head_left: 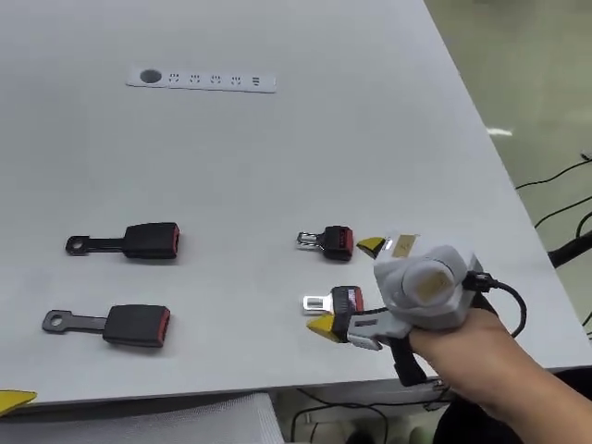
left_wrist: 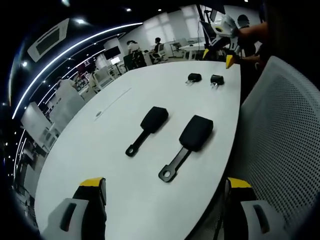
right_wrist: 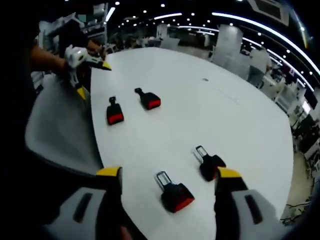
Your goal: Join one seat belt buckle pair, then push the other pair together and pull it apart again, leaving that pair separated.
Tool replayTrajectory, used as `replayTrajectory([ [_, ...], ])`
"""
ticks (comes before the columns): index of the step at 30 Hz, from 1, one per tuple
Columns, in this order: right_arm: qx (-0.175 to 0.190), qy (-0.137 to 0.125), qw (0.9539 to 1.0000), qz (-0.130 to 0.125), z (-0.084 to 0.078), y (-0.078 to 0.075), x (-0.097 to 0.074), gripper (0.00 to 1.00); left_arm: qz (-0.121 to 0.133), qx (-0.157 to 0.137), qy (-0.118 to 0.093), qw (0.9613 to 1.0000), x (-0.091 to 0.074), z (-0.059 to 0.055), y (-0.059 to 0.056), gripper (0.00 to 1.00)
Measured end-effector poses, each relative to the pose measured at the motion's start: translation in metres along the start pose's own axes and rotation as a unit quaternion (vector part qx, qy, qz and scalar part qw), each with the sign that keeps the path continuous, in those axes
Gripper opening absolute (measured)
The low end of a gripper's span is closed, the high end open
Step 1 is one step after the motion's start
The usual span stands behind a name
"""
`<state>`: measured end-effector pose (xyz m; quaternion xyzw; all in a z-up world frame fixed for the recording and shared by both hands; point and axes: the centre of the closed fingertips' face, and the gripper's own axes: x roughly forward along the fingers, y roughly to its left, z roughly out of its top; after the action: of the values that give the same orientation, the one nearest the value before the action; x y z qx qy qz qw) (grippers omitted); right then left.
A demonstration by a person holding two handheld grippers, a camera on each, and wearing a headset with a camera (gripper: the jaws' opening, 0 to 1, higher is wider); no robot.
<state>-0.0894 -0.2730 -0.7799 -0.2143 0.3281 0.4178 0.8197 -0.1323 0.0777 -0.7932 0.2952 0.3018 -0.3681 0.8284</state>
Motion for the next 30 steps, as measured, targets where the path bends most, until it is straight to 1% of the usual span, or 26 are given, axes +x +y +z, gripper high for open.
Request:
replayTrajectory([
  [1,-0.014,0.005,0.9999,-0.001,-0.001,0.000,0.000,0.75,-0.015,-0.002,0.003,0.9999,0.001,-0.001,-0.005,1.00],
  [2,-0.018,0.006,0.9998,-0.001,-0.002,0.000,0.000,0.74,-0.020,-0.003,0.007,0.9998,0.001,-0.002,-0.007,1.00],
  [4,-0.006,0.002,1.0000,0.006,-0.002,0.001,0.000,0.73,-0.023,0.005,0.011,0.9997,0.003,-0.003,-0.008,1.00],
  [5,-0.007,0.001,0.9999,0.009,-0.002,0.002,0.000,0.72,-0.026,0.002,0.010,0.9996,0.003,-0.002,-0.008,1.00],
  [6,-0.030,0.003,0.9995,0.009,-0.002,0.001,0.000,0.71,-0.029,-0.002,0.007,0.9996,0.003,0.000,-0.008,1.00],
  [7,-0.062,0.009,0.9980,0.009,-0.003,0.002,-0.001,0.70,-0.029,-0.003,0.008,0.9995,0.004,0.001,-0.007,1.00],
  [8,-0.061,0.015,0.9979,0.013,-0.005,0.004,0.000,0.69,-0.030,-0.001,0.009,0.9995,0.004,0.002,-0.006,1.00],
  [9,-0.055,0.014,0.9983,0.015,-0.006,0.004,0.001,0.67,-0.033,0.000,0.011,0.9994,0.005,0.002,-0.006,1.00],
  [10,-0.054,0.014,0.9983,0.016,-0.006,0.004,0.001,0.66,-0.045,0.017,0.035,0.9982,0.006,-0.002,-0.007,0.97],
  [11,-0.057,0.017,0.9980,0.022,-0.009,0.005,0.001,0.64,-0.051,0.028,0.058,0.9966,0.006,-0.006,-0.008,0.94],
  [12,-0.060,0.021,0.9977,0.023,-0.011,0.004,0.002,0.63,-0.057,0.040,0.063,0.9956,0.008,-0.004,-0.009,0.91],
  [13,-0.064,0.023,0.9975,0.022,-0.012,0.003,0.003,0.63,-0.064,0.046,0.056,0.9953,0.011,0.002,-0.012,0.89],
  [14,-0.063,0.023,0.9975,0.023,-0.015,0.001,0.004,0.62,-0.064,0.048,0.047,0.9957,0.016,0.010,-0.012,0.90],
  [15,-0.070,0.019,0.9970,0.028,-0.015,0.001,0.005,0.60,-0.069,0.048,0.039,0.9957,0.020,0.018,-0.013,0.90],
  [16,-0.080,0.021,0.9960,0.032,-0.017,0.001,0.006,0.58,-0.071,0.049,0.038,0.9955,0.022,0.020,-0.014,0.89],
  [17,-0.092,0.026,0.9947,0.038,-0.020,0.001,0.007,0.56,-0.081,0.055,0.038,0.9945,0.028,0.024,-0.017,0.89],
  [18,-0.099,0.028,0.9937,0.043,-0.023,0.002,0.008,0.55,-0.086,0.062,0.038,0.9937,0.032,0.025,-0.019,0.89],
  [20,-0.111,0.035,0.9921,0.046,-0.027,0.000,0.010,0.51,-0.105,0.077,0.047,0.9904,0.043,0.026,-0.026,0.86],
  [21,-0.113,0.037,0.9916,0.051,-0.029,0.000,0.011,0.49,-0.116,0.085,0.047,0.9886,0.049,0.026,-0.030,0.84],
  [22,-0.114,0.038,0.9914,0.053,-0.030,0.000,0.011,0.48,-0.119,0.087,0.047,0.9879,0.051,0.027,-0.032,0.83],
  [23,-0.118,0.044,0.9904,0.057,-0.034,0.000,0.012,0.46,-0.126,0.097,0.049,0.9860,0.058,0.028,-0.035,0.82],
  [24,-0.123,0.048,0.9895,0.059,-0.036,-0.001,0.012,0.46,-0.128,0.098,0.050,0.9856,0.059,0.028,-0.036,0.81],
  [25,-0.126,0.053,0.9888,0.061,-0.040,-0.003,0.014,0.46,-0.136,0.105,0.054,0.9837,0.065,0.029,-0.039,0.79],
  [28,-0.131,0.062,0.9873,0.066,-0.048,-0.006,0.017,0.44,-0.146,0.115,0.059,0.9809,0.074,0.030,-0.042,0.76],
  [30,-0.132,0.069,0.9865,0.069,-0.054,-0.009,0.020,0.44,-0.152,0.123,0.068,0.9783,0.079,0.029,-0.044,0.72],
])
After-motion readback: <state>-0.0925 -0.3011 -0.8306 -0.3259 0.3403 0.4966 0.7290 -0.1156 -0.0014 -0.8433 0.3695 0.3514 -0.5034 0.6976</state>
